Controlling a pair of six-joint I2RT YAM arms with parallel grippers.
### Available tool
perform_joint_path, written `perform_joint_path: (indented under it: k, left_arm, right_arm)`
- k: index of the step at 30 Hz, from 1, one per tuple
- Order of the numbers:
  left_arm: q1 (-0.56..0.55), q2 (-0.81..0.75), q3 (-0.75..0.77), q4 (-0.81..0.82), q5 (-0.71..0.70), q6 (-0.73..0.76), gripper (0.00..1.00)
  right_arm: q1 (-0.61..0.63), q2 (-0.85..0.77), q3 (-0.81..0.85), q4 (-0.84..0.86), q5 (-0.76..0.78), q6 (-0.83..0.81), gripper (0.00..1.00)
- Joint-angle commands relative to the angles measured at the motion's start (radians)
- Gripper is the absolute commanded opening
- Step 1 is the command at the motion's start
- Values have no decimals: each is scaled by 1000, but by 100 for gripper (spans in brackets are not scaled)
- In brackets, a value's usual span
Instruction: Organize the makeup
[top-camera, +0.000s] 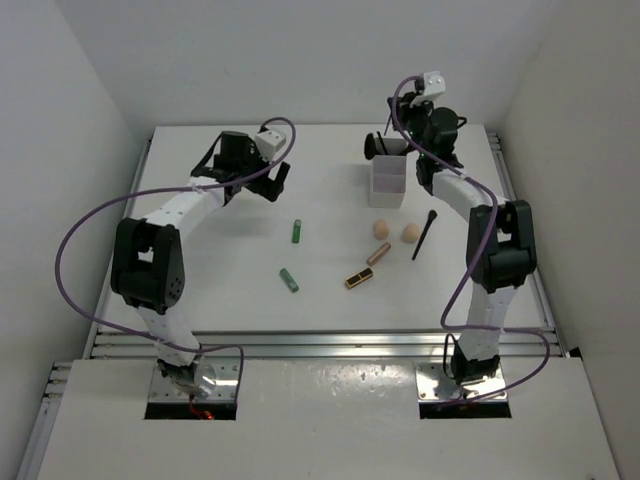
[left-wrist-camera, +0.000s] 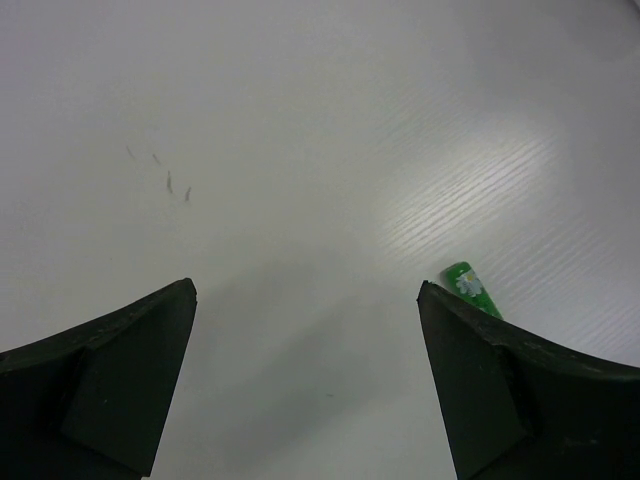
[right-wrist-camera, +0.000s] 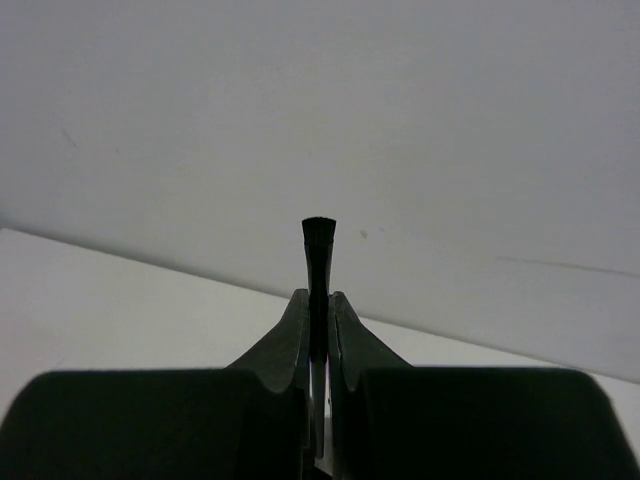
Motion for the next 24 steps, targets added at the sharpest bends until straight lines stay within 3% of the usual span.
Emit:
perform_joint_path:
  k: [1, 16, 18, 22, 24]
  left_arm:
    - [50, -12, 25, 6, 40, -4, 99]
    - [87, -23, -16, 36, 71, -22, 99]
    - [87, -23, -25, 36, 71, -22, 99]
    - [87, -32, -36, 36, 71, -22, 99]
    - [87, -52, -46, 36, 71, -22, 99]
  right_arm:
    - [4, 39, -1, 45, 35, -31, 0]
    - [10, 146, 15, 30, 26, -100, 0]
    - [13, 139, 15, 8, 22, -99, 12]
    - [12, 113, 1, -35, 20, -125, 55]
    - [12, 79, -8, -57, 31, -120, 65]
